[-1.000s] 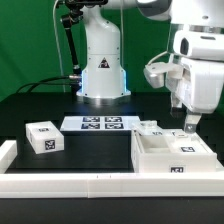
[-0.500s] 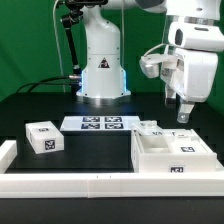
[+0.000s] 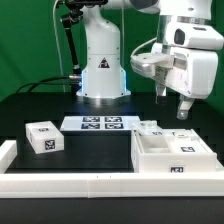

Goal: Assemble cabinet

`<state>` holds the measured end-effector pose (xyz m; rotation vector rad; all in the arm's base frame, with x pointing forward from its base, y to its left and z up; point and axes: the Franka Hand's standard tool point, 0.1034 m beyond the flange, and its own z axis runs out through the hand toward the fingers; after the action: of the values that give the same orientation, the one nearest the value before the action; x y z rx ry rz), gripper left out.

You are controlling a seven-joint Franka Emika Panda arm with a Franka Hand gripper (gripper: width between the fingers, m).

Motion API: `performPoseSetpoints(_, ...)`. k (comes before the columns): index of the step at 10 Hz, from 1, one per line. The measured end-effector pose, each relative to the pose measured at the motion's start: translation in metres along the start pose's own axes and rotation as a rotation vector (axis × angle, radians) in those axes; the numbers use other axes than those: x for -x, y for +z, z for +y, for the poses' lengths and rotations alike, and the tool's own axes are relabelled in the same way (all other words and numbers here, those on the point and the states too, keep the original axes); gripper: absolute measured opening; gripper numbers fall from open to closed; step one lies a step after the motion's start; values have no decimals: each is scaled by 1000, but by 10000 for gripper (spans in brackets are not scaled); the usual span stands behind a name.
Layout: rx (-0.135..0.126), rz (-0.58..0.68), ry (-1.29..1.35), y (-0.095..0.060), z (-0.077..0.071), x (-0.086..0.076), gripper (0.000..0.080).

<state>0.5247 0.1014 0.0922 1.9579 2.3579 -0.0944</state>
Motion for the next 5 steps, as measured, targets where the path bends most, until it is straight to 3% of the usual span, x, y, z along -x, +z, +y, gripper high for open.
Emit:
performPoseSetpoints(4, -5, 1, -58, 1, -3, 3, 797)
performPoseSetpoints(5, -11, -2, -87, -1, -13, 4, 797)
